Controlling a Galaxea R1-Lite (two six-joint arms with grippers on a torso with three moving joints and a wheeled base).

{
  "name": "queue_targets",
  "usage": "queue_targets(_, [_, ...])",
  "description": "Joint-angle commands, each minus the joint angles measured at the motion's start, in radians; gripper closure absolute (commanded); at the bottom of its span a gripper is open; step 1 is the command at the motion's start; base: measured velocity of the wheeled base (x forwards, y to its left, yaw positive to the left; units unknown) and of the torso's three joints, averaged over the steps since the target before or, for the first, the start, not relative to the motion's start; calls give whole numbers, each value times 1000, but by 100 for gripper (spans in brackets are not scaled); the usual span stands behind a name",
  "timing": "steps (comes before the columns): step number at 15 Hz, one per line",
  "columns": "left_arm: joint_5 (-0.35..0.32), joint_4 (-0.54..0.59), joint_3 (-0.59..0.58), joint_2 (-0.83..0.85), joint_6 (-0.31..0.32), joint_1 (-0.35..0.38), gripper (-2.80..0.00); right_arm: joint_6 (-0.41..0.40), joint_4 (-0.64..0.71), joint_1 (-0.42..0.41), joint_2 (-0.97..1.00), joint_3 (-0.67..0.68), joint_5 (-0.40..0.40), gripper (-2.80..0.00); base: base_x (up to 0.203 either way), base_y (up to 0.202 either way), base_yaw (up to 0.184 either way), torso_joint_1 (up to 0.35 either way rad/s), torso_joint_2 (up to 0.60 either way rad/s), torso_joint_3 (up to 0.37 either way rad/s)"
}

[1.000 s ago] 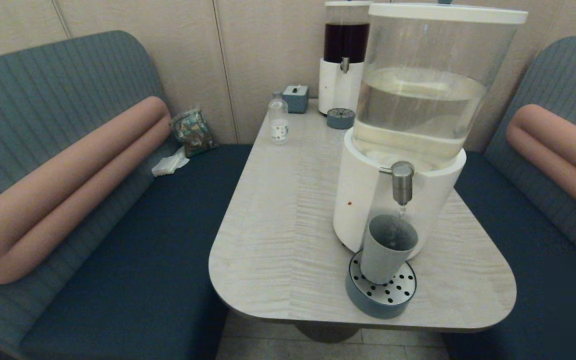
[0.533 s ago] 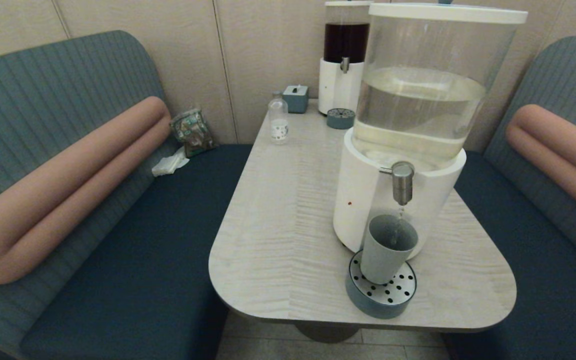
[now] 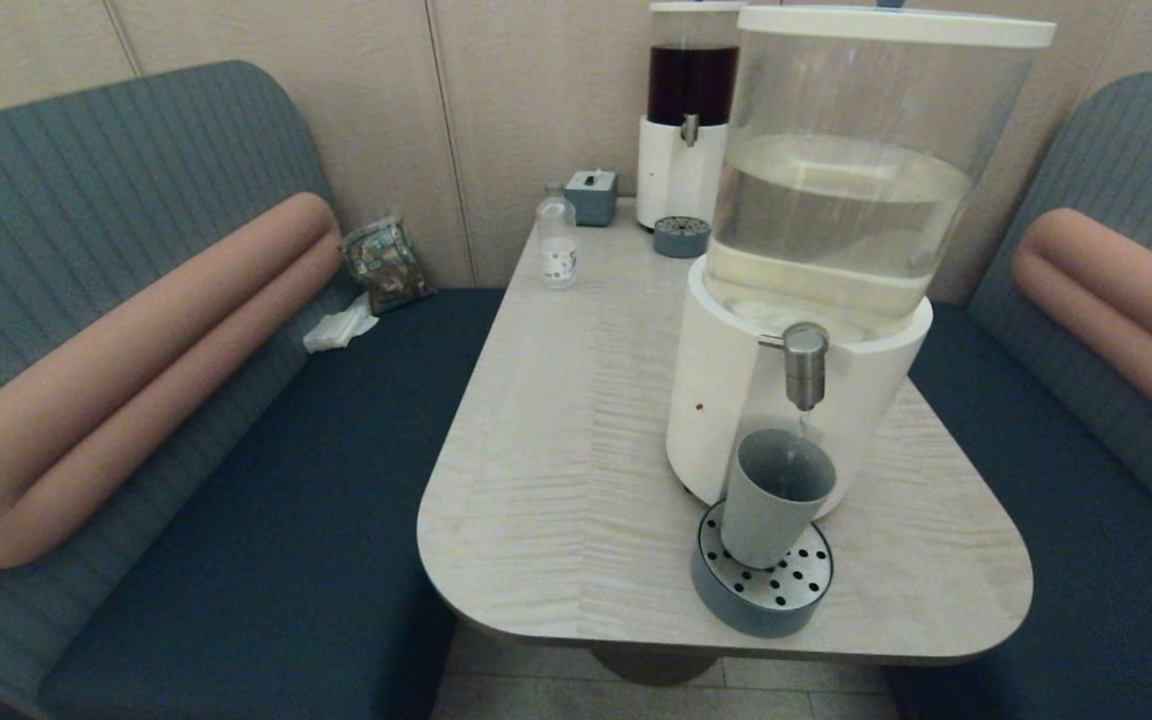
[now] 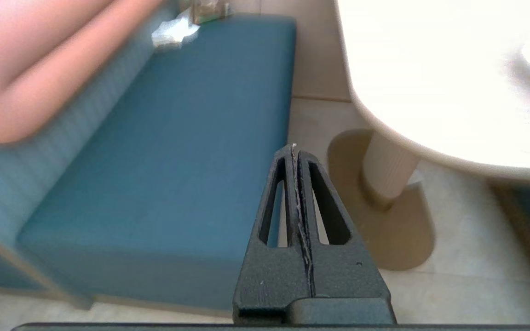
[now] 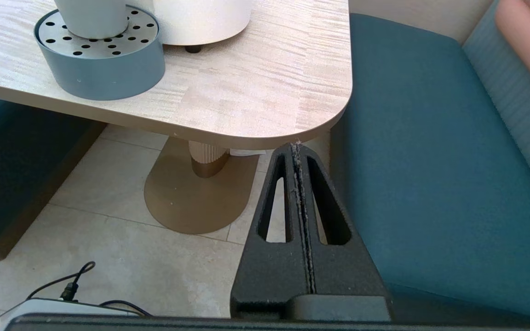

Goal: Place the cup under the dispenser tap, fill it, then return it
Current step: Turn off the faucet

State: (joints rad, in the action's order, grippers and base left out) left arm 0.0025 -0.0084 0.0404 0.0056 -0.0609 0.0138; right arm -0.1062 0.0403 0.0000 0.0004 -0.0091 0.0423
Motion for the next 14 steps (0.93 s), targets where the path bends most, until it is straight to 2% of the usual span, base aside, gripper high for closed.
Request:
queue_targets(1, [-8, 0, 105, 39, -5, 0, 0, -1, 1, 0, 0, 0, 1, 0, 0, 0, 0, 0, 0, 0])
queue_targets(4, [-65, 38, 460, 337, -24, -16, 0, -1, 1, 0, 0, 0, 1, 0, 0, 0, 0, 0, 0, 0])
queue_targets(7, [-209, 100, 802, 787, -47, -35, 0, -1, 1, 0, 0, -2, 1, 0, 0, 0, 0, 0, 0, 0])
queue_targets(8, [-281, 108, 874, 913, -52, -43, 0, -1, 1, 0, 0, 0, 1, 0, 0, 0, 0, 0, 0, 0])
queue_targets(9, [-380, 110, 936, 1035, -61, -59, 0, -1, 1, 0, 0, 0, 1, 0, 0, 0, 0, 0, 0, 0])
queue_targets(11, [-623, 109, 1028, 1215, -107, -111, 0, -1, 1, 0, 0, 0, 1, 0, 0, 0, 0, 0, 0, 0])
queue_targets(12, [-775, 98, 1068, 1273, -214, -155, 0, -1, 1, 0, -1, 0, 1, 0, 0, 0, 0, 0, 0, 0])
queue_targets(13, [-842, 36, 1078, 1302, -380, -171, 0, -1, 1, 0, 0, 0, 1, 0, 0, 0, 0, 0, 0, 0])
queue_targets(14, [-879, -89, 1070, 1330, -519, -179, 0, -1, 1, 0, 0, 0, 1, 0, 0, 0, 0, 0, 0, 0])
